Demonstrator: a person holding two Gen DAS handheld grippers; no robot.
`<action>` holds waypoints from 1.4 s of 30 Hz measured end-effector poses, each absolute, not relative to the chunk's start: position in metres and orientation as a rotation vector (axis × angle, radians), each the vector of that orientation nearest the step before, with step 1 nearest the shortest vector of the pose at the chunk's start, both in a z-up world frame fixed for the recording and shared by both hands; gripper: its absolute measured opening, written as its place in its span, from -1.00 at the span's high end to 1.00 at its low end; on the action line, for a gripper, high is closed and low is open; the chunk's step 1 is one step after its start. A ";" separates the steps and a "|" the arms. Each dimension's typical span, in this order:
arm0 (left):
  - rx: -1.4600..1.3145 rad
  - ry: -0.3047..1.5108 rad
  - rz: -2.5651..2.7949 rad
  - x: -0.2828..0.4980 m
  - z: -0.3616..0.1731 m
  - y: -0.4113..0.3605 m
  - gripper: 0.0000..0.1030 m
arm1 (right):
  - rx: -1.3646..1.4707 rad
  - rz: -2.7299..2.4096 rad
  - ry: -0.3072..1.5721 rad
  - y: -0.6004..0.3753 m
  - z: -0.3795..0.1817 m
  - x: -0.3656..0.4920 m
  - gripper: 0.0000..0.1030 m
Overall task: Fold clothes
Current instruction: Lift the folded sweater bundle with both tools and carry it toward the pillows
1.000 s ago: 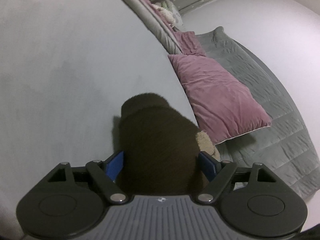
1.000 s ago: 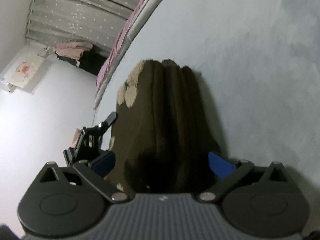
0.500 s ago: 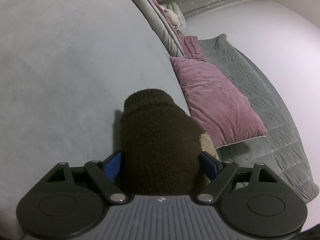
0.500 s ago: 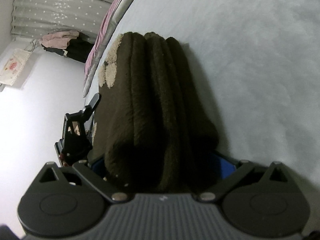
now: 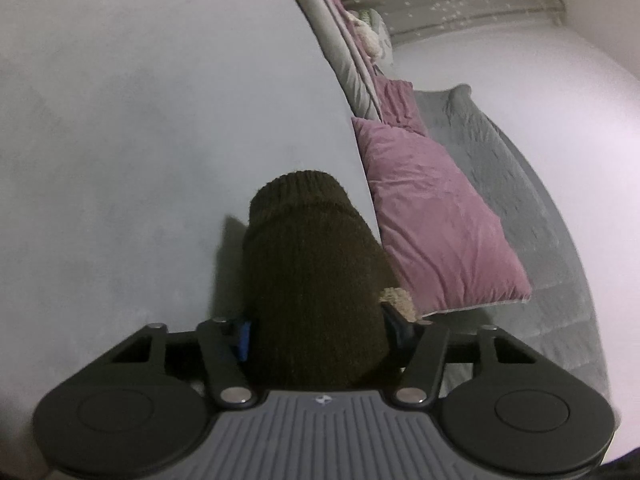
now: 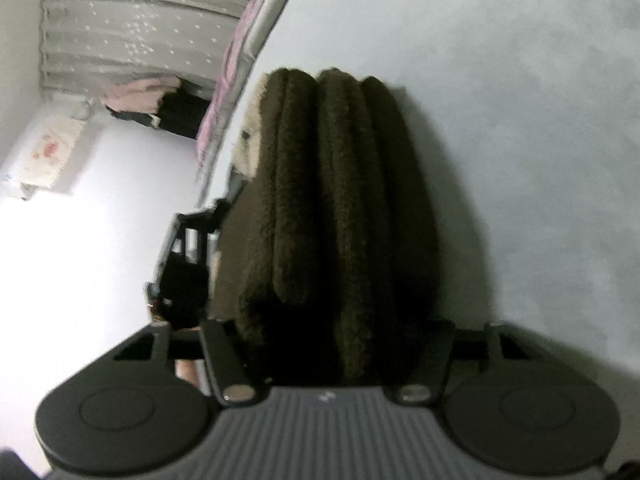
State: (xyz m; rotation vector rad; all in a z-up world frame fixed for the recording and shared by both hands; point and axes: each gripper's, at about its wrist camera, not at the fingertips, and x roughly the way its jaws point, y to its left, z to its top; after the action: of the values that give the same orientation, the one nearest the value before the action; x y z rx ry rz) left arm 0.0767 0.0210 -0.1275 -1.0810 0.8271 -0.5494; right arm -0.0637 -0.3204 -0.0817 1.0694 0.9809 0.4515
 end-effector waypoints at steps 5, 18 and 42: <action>-1.110 0.793 -0.551 0.073 -0.117 0.011 0.02 | 1.122 0.461 0.924 -0.334 -0.072 -0.066 0.04; -1.103 0.801 -0.644 0.094 -0.088 -0.079 0.06 | 1.138 0.326 0.771 -0.410 -0.035 -0.085 0.03; -1.012 0.845 -0.814 0.137 -0.041 -0.287 0.07 | 1.236 0.168 0.559 -0.591 -0.013 -0.094 0.03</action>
State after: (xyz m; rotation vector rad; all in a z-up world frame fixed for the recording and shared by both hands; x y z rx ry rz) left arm 0.1374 -0.2866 -0.0407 -1.0115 0.8447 -0.8136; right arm -0.0942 -0.5914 -0.0132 1.2364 0.5590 0.1676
